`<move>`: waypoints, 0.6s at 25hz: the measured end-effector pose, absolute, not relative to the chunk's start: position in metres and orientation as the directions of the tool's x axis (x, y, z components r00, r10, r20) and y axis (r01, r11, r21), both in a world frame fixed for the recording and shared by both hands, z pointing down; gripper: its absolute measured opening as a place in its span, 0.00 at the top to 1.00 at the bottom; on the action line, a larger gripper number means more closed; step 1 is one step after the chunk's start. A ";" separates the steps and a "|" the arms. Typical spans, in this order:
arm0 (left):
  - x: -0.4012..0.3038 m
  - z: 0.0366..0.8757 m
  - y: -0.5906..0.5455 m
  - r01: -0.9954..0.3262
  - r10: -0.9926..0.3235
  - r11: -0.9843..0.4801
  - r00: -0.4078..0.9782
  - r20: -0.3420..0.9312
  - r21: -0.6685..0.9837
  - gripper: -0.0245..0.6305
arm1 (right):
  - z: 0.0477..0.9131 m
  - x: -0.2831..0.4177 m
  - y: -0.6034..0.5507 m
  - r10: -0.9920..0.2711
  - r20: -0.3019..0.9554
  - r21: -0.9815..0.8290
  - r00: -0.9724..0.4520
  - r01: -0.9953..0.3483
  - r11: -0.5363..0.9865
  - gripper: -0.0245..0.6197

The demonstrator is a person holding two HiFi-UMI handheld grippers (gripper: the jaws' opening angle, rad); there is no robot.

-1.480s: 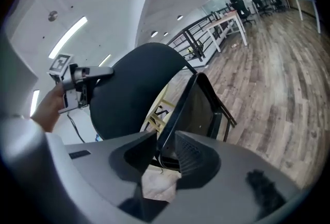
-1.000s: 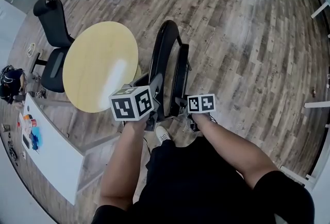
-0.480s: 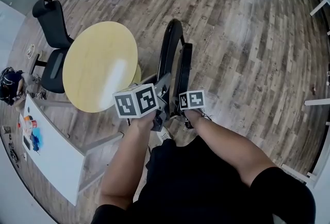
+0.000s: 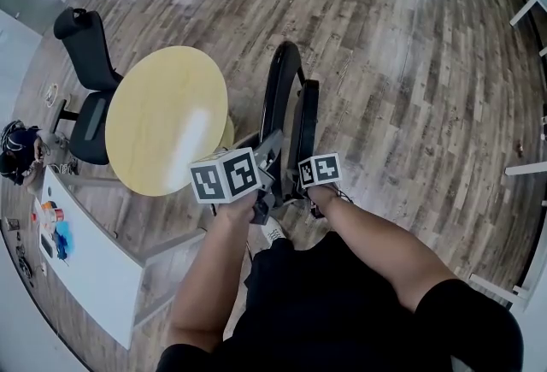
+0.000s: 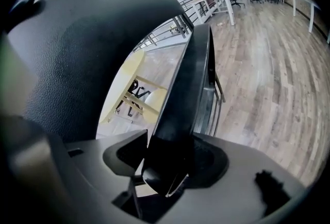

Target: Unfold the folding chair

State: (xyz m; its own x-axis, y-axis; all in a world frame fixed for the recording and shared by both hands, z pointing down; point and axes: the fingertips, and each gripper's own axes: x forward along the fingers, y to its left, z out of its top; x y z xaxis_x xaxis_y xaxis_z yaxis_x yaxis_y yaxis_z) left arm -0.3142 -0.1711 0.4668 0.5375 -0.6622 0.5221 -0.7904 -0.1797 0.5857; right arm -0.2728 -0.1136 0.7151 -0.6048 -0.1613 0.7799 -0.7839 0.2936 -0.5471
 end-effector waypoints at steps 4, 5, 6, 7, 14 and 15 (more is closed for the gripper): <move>-0.324 0.468 -0.172 -0.790 -0.665 -0.175 0.535 0.521 0.587 0.78 | 0.716 -0.269 -0.113 -0.164 0.768 -0.566 -0.619 -0.776 0.278 0.63; -0.326 0.469 -0.171 -0.790 -0.665 -0.173 0.534 0.522 0.588 0.78 | 0.716 -0.268 -0.112 -0.165 0.765 -0.570 -0.622 -0.774 0.275 0.63; -0.328 0.469 -0.171 -0.790 -0.666 -0.171 0.534 0.521 0.589 0.78 | 0.716 -0.266 -0.112 -0.165 0.762 -0.574 -0.626 -0.772 0.274 0.63; -0.329 0.469 -0.171 -0.789 -0.667 -0.171 0.534 0.520 0.591 0.78 | 0.716 -0.265 -0.112 -0.165 0.759 -0.578 -0.630 -0.768 0.275 0.63; -0.327 0.470 -0.171 -0.781 -0.660 -0.186 0.549 0.513 0.596 0.78 | 0.717 -0.257 -0.111 -0.174 0.737 -0.599 -0.653 -0.751 0.279 0.63; -0.326 0.470 -0.171 -0.779 -0.657 -0.190 0.554 0.512 0.598 0.78 | 0.717 -0.255 -0.110 -0.176 0.734 -0.601 -0.656 -0.748 0.281 0.63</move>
